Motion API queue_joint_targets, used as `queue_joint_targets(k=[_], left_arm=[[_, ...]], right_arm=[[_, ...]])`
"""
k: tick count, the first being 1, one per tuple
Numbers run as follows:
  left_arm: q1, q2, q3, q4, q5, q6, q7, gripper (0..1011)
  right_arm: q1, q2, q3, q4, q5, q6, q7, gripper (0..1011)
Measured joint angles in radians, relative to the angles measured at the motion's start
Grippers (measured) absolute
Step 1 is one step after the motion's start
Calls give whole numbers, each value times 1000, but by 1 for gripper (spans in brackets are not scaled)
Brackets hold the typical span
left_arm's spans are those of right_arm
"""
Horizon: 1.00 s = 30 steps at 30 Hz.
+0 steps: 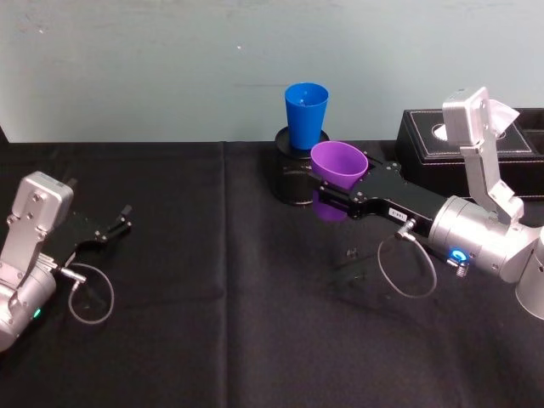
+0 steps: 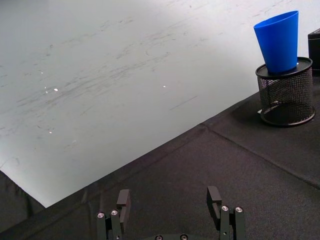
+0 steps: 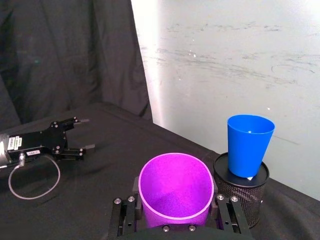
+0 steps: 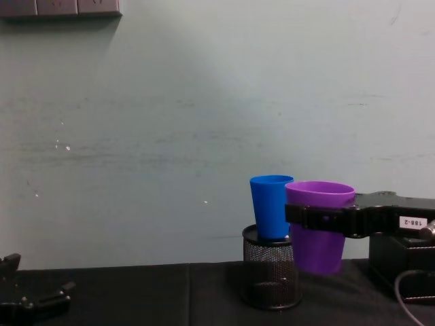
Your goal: Pick up one cup with a gripper and tap it against the other cup.
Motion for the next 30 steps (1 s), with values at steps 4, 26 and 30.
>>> queue_joint_targets(k=[4, 26, 30], left_arm=[[0, 0, 0, 0, 0, 0, 0, 1000], [0, 0, 0, 0, 0, 0, 0, 1000], [0, 0, 0, 0, 0, 0, 0, 1000]], right_arm=[[0, 0, 0, 0, 0, 0, 0, 722], [0, 0, 0, 0, 0, 0, 0, 722], [0, 0, 0, 0, 0, 0, 0, 722]])
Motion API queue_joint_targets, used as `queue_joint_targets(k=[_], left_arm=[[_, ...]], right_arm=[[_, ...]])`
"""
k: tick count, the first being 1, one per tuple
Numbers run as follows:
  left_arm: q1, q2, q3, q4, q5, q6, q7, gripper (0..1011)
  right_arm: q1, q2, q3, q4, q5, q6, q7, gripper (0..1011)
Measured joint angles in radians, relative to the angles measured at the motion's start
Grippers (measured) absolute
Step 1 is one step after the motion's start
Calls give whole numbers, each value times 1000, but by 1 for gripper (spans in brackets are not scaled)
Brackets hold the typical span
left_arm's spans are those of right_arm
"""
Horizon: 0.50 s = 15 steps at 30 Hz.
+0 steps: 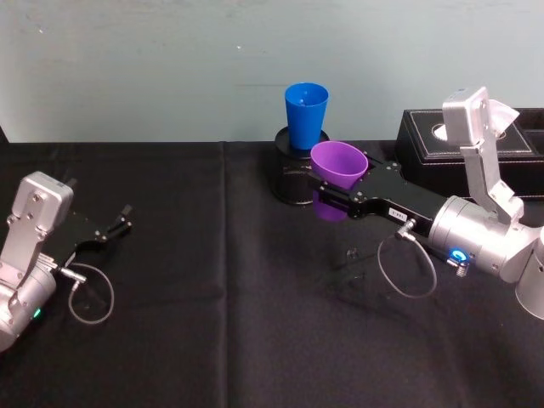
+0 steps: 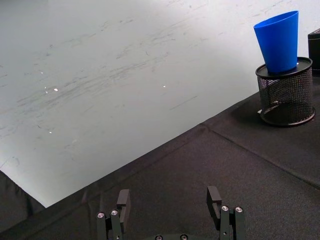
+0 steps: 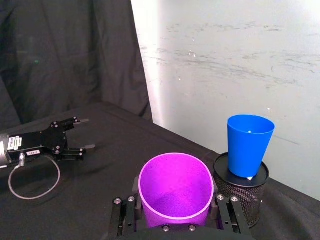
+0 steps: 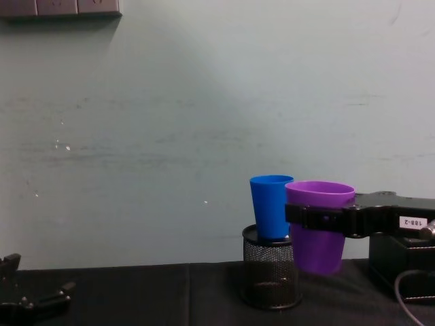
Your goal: Pick up one cup with a gripper and tap it against the other cup.
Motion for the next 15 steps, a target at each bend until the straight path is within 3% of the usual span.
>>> queue_joint_targets(k=[15], left_arm=[[0, 0, 0, 0, 0, 0, 0, 1000]], right_arm=[[0, 0, 0, 0, 0, 0, 0, 722]])
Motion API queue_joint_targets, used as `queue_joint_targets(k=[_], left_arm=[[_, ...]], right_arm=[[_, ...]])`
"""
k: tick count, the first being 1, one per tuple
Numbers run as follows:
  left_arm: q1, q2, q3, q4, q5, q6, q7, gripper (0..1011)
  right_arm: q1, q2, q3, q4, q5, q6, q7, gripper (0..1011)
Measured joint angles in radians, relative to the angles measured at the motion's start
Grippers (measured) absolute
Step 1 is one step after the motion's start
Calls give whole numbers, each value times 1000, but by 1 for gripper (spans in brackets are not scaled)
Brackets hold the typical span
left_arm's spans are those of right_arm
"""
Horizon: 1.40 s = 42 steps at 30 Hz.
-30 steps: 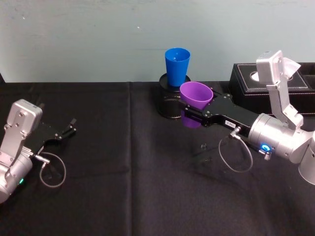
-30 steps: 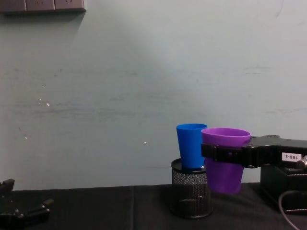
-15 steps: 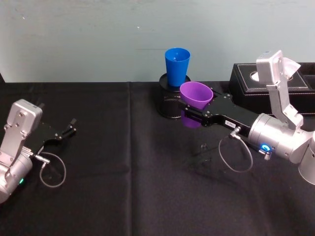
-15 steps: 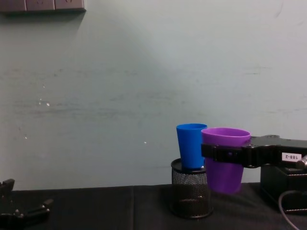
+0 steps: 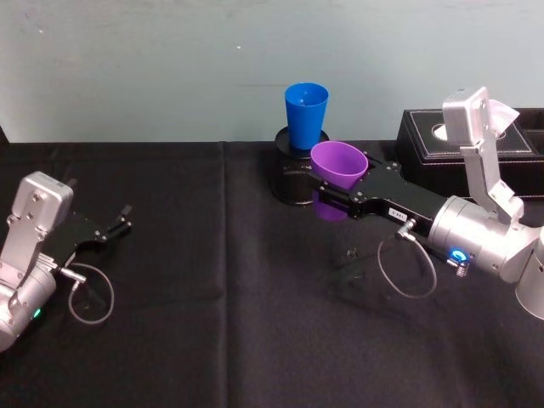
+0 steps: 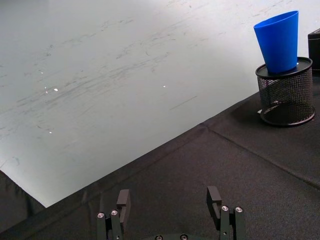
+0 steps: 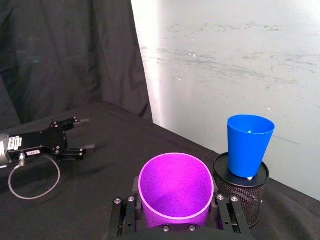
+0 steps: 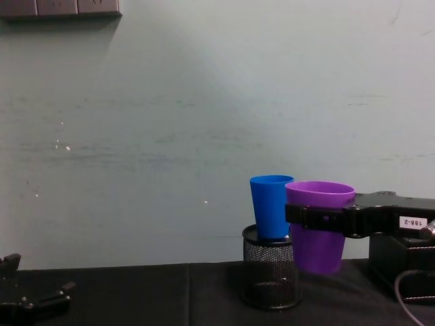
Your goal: Pick up one cup with a gripper and tap it against the other cup.
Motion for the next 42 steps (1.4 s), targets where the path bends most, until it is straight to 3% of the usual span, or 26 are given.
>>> queue_joint_targets(k=[42], left_arm=[[0, 0, 0, 0, 0, 0, 0, 1000]], right_arm=[[0, 0, 0, 0, 0, 0, 0, 722]])
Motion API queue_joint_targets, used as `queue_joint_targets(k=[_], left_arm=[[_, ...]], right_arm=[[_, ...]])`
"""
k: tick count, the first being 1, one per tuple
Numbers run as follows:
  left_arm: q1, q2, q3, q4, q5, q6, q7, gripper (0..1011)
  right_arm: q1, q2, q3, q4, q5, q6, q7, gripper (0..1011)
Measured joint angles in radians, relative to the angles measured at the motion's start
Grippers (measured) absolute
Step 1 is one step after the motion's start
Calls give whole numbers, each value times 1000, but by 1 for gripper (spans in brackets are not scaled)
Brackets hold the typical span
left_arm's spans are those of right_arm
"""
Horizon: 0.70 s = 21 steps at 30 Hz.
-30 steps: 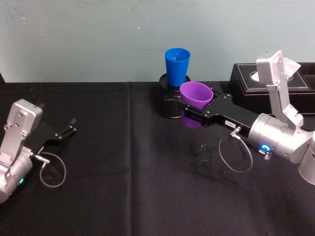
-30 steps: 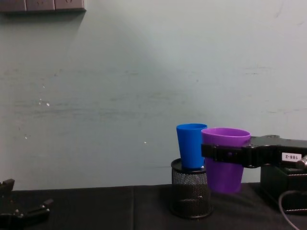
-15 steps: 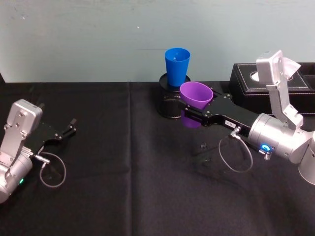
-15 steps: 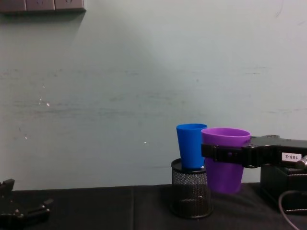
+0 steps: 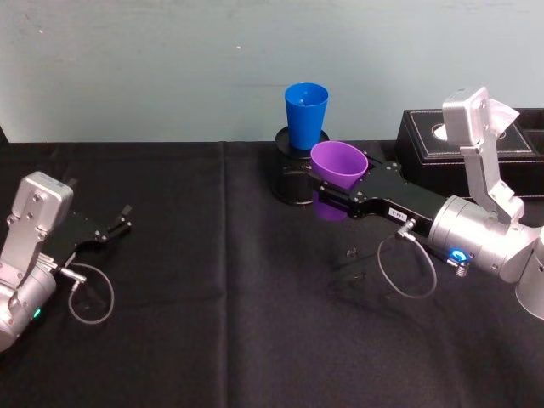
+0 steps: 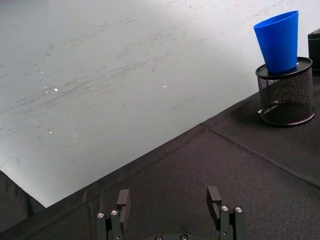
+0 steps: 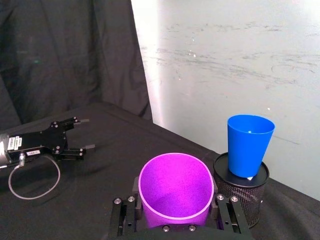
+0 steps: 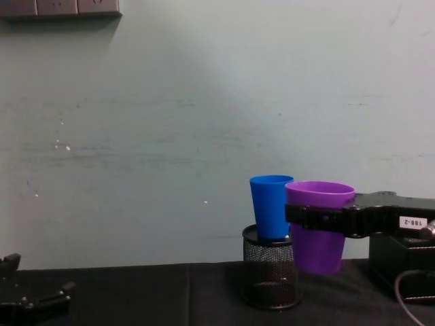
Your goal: Pick up one cup with a gripper and tap it against the other cup.
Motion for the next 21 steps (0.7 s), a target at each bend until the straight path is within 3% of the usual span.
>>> queue_joint_targets(k=[21], left_arm=[[0, 0, 0, 0, 0, 0, 0, 1000]], right_arm=[[0, 0, 0, 0, 0, 0, 0, 721]])
